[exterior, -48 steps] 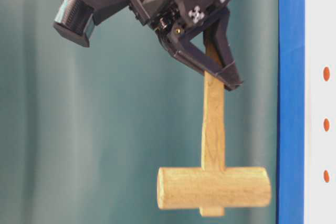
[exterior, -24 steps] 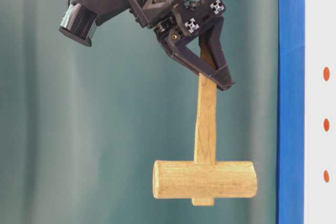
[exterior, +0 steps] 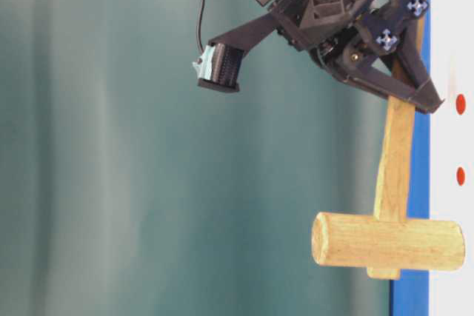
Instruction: Hit the mark with a hammer.
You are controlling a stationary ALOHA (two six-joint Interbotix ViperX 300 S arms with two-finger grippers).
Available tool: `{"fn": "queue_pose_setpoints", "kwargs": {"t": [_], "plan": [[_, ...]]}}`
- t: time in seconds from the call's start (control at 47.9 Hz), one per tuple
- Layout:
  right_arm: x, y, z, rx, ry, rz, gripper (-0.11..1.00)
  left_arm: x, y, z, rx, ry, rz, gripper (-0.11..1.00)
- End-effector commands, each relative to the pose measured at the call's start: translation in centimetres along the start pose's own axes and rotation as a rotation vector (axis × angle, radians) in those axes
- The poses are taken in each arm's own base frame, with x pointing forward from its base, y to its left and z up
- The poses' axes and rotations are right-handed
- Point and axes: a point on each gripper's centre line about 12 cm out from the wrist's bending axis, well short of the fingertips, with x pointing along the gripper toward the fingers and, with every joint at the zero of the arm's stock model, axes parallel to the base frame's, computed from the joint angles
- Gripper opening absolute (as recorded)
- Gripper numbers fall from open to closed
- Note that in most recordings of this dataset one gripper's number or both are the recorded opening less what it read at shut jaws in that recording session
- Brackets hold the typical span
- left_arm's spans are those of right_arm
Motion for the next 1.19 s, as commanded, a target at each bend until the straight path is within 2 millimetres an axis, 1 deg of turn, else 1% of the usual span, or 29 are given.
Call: {"fn": "queue_pose_setpoints", "kwargs": {"t": [0.0,0.167,0.271,0.313,0.417,0.543,0.668,0.772,0.939,1.064,1.169], "plan": [[-1.0,-0.1,1.5,0.008,-0.068,-0.008,0.02,0.2,0.1,0.4,-0.002,-0.007,0.004,0.82],[-2.5,-0.2,3.0,0.004,-0.146,-0.018,0.02,0.1,0.1,0.4,-0.002,-0.009,0.005,0.82],[-4.4,-0.3,3.8,0.0,-0.197,-0.021,0.02,0.2,0.1,0.4,-0.002,-0.007,0.005,0.82],[-5.5,-0.4,3.9,0.001,-0.223,-0.022,0.02,0.1,0.1,0.3,-0.004,-0.007,0.005,0.82],[-7.7,-0.5,3.7,0.002,-0.265,-0.023,0.02,0.1,0.1,0.3,-0.002,-0.007,0.005,0.82],[-10.2,-0.5,2.9,0.006,-0.309,-0.021,0.02,0.1,0.2,0.3,-0.004,-0.007,0.008,0.82],[-11.5,-0.5,2.3,0.014,-0.339,-0.022,0.02,0.1,0.2,0.3,-0.004,-0.007,0.013,0.82],[-11.8,-0.2,2.2,0.008,-0.346,-0.013,0.02,0.1,0.3,0.3,-0.006,-0.006,0.019,0.82],[-11.2,-0.2,2.3,0.007,-0.339,-0.016,0.02,0.2,0.4,0.2,-0.005,-0.005,0.02,0.82],[-9.5,0.0,1.3,0.01,-0.279,-0.014,0.02,0.1,0.4,0.2,-0.005,-0.003,0.02,0.82],[-6.8,0.1,-0.9,0.043,-0.166,-0.017,0.02,0.2,0.4,0.2,-0.005,-0.003,0.02,0.82]]}}
